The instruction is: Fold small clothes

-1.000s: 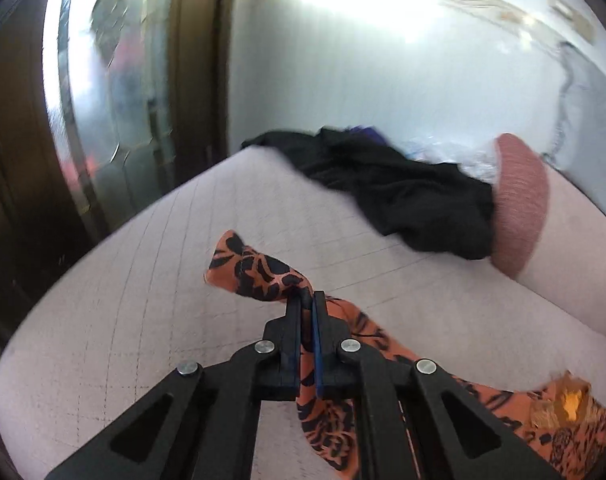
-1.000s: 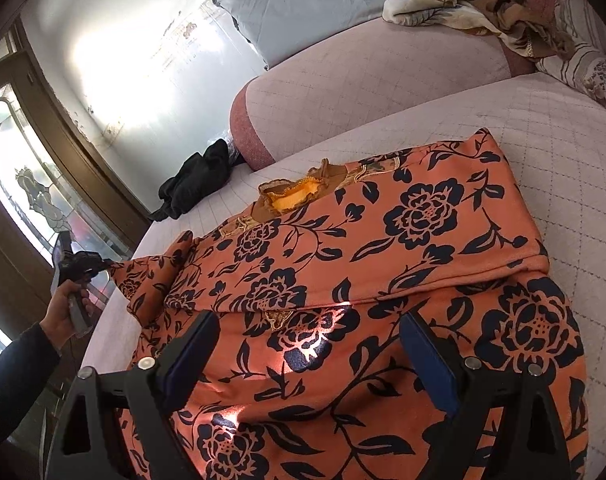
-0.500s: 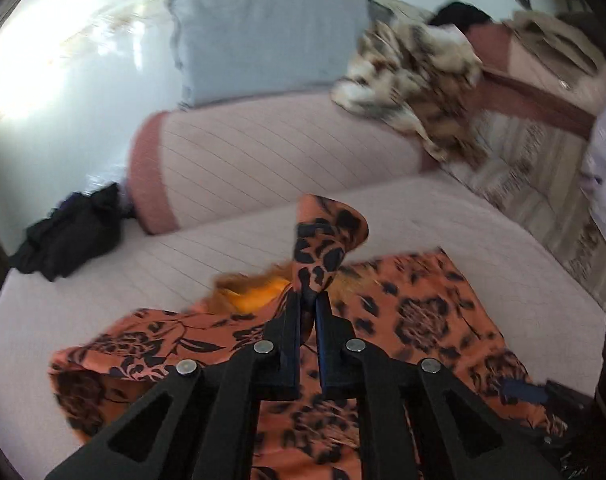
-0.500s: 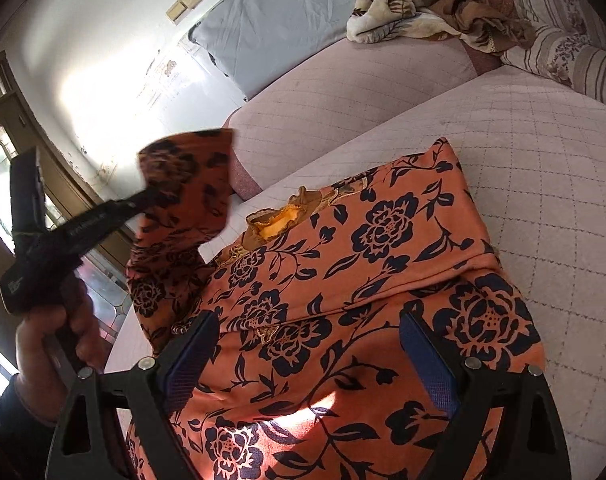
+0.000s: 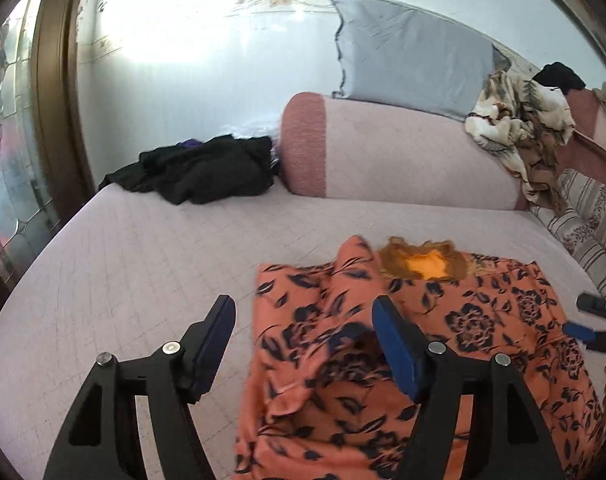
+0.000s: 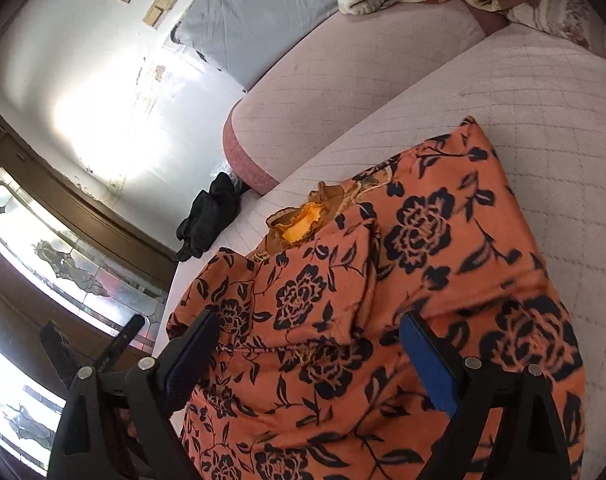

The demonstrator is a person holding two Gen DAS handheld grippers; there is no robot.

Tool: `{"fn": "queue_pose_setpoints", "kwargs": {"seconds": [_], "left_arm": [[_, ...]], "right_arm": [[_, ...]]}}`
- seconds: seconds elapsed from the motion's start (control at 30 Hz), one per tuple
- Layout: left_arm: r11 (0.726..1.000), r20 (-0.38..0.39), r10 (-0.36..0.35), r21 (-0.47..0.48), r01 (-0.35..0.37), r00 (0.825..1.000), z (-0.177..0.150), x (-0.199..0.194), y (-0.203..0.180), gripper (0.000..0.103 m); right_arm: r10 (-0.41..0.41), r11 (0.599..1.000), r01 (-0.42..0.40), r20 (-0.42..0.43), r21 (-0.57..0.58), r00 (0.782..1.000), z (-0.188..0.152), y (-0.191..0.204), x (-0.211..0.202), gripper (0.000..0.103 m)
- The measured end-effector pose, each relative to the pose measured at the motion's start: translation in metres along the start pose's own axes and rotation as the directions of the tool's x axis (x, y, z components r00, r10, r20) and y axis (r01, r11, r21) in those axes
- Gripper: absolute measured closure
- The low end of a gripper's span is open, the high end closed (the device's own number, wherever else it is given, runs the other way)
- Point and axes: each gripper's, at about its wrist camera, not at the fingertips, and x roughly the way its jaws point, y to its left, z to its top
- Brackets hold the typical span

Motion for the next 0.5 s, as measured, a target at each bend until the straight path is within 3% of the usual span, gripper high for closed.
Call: {"fn": "queue_pose_setpoints", "kwargs": {"seconds": [0.1, 0.17, 0.2, 0.23, 0.27, 0.3, 0.33, 0.4, 0.47, 0.5], "left_arm": [[0.997, -0.044, 0.022, -0.075, -0.025, 0.999, -0.022, 0.012, 0.033, 0.032], [0.991, -0.058, 0.023, -0.133, -0.031, 0.998, -0.032, 0.020, 0.049, 0.032], [0.988, -0.067, 0.015, -0.153, -0.025, 0.998, -0.035, 0.022, 0.055, 0.032], [0.986, -0.068, 0.006, -0.165, -0.017, 0.998, -0.036, 0.025, 0.059, 0.032], [0.985, -0.051, 0.001, -0.170, -0.010, 0.999, -0.037, 0.025, 0.063, 0.032], [0.985, -0.044, -0.005, -0.171, -0.003, 0.999, -0.037, 0.026, 0.065, 0.032], [0.985, -0.039, -0.009, -0.173, 0.002, 0.999, -0.038, 0.028, 0.066, 0.032], [0.982, -0.035, -0.017, -0.190, 0.010, 0.999, -0.038, 0.029, 0.069, 0.032], [0.980, -0.030, -0.031, -0.195, 0.024, 0.999, -0.038, 0.028, 0.069, 0.032], [0.981, -0.024, -0.030, -0.193, 0.025, 0.999, -0.038, 0.027, 0.069, 0.032]], "right_arm": [[-0.074, 0.997, 0.074, -0.086, -0.002, 0.994, 0.027, 0.004, 0.044, 0.010], [-0.136, 0.991, 0.137, -0.209, -0.012, 0.968, 0.033, 0.000, 0.081, 0.014], [-0.181, 0.983, 0.181, -0.275, -0.025, 0.944, 0.031, -0.002, 0.099, 0.032], [-0.223, 0.975, 0.212, -0.317, -0.068, 0.922, 0.028, 0.000, 0.111, 0.059], [-0.290, 0.955, 0.256, -0.314, -0.147, 0.904, 0.027, 0.008, 0.115, 0.075], [-0.301, 0.950, 0.252, -0.326, -0.186, 0.896, 0.029, 0.015, 0.114, 0.094], [-0.321, 0.940, 0.260, -0.315, -0.218, 0.893, 0.032, 0.023, 0.109, 0.094], [-0.407, 0.884, 0.326, -0.207, -0.335, 0.890, 0.044, 0.047, 0.090, 0.095], [-0.441, 0.850, 0.376, -0.108, -0.368, 0.891, 0.065, 0.062, 0.066, 0.095], [-0.470, 0.824, 0.414, -0.056, -0.388, 0.881, 0.074, 0.066, 0.056, 0.095]]}}
